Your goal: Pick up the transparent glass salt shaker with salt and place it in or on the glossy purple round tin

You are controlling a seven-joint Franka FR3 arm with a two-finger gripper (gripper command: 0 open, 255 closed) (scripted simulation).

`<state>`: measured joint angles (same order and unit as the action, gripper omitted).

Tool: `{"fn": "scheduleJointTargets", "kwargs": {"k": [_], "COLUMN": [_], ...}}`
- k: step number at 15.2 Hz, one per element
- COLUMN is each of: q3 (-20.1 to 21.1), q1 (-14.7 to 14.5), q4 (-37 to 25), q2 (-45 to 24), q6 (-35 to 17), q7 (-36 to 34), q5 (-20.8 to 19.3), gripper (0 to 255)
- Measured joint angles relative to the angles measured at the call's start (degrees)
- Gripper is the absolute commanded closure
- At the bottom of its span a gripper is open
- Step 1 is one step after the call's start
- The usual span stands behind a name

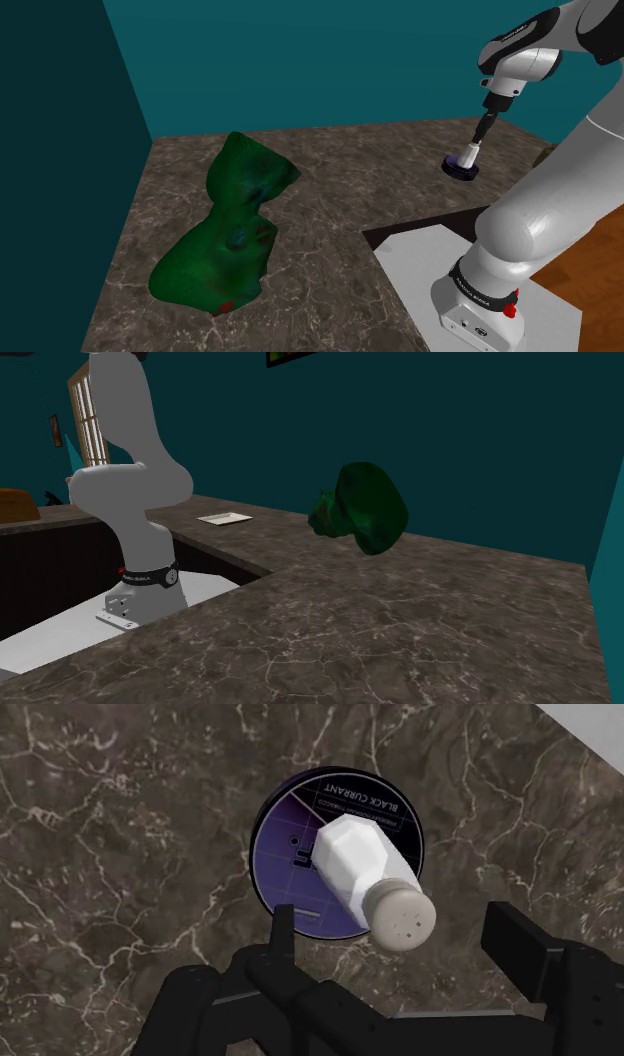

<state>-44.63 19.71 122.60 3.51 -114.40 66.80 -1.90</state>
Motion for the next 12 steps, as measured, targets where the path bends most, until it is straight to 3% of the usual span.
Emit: {"fn": "scheduleJointTargets", "kwargs": {"k": [3,7,12], "q3": [0.0,0.3,0.5], "q1": [0.0,-0.1,-0.1], "q4": [0.0,-4.9,-5.9], "q2": [0.0,1.2,1.8], "q6": [0.0,5.6,7.3], "q7": [0.0,-0.5,-0.9], "q5": [0.0,-0.7,-1.1], "gripper": [0,0,0]}}
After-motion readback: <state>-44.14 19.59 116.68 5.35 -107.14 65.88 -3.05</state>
